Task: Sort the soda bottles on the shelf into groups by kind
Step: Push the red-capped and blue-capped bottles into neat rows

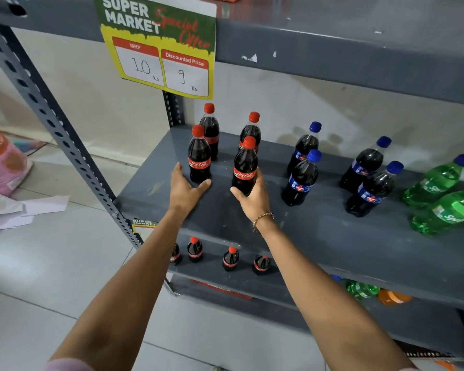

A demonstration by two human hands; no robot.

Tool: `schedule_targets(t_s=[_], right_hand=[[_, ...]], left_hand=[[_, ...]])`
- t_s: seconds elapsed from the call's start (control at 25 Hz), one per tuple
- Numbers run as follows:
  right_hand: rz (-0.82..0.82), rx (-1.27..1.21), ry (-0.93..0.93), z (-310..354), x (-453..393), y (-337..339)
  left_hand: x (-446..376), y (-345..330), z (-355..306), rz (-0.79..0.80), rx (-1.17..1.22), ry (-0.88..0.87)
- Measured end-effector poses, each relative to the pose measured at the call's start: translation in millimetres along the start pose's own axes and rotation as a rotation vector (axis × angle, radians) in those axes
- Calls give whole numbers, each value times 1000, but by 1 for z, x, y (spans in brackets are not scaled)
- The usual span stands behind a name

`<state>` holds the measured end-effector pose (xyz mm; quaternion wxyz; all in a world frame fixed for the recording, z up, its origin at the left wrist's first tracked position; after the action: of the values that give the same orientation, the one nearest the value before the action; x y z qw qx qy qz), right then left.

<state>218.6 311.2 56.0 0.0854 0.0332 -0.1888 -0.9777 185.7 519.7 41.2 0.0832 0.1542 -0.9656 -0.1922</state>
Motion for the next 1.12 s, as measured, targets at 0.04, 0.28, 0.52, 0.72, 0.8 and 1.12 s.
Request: schedule_targets(t_s=[0.04,0.28,0.52,0.72,0.8,1.12], right_hand=[[-11,-4,-21,-1,-2,1],[-6,-4,-21,-3,-5,1],[4,-11,2,1,-1,1],[45,-113,-42,3,9,3],[-145,-138,-128,-17,28,17],[-367,-158,-190,-63,61,106]], left_hand=[[-7,-5,-5,33,16,-16],[-15,-7,-10,-49,-73,-81],[-14,-7,-10,-36,-112,-94],[-2,-2,-16,-57,-10,-104],[14,4,-6,-202,75,-27],[46,-79,-35,11,74,-93]])
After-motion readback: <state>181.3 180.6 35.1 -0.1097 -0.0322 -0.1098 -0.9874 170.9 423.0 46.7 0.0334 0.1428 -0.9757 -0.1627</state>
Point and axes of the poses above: each hand's wrist, its own x-axis away from the middle knuckle, its own y-axis out of the back of the hand, z = x × y, the point moved 9 cm from there along -x, towards the middle knuckle, and after that the axes turned 7 degrees about z, right-handed, at the moved point
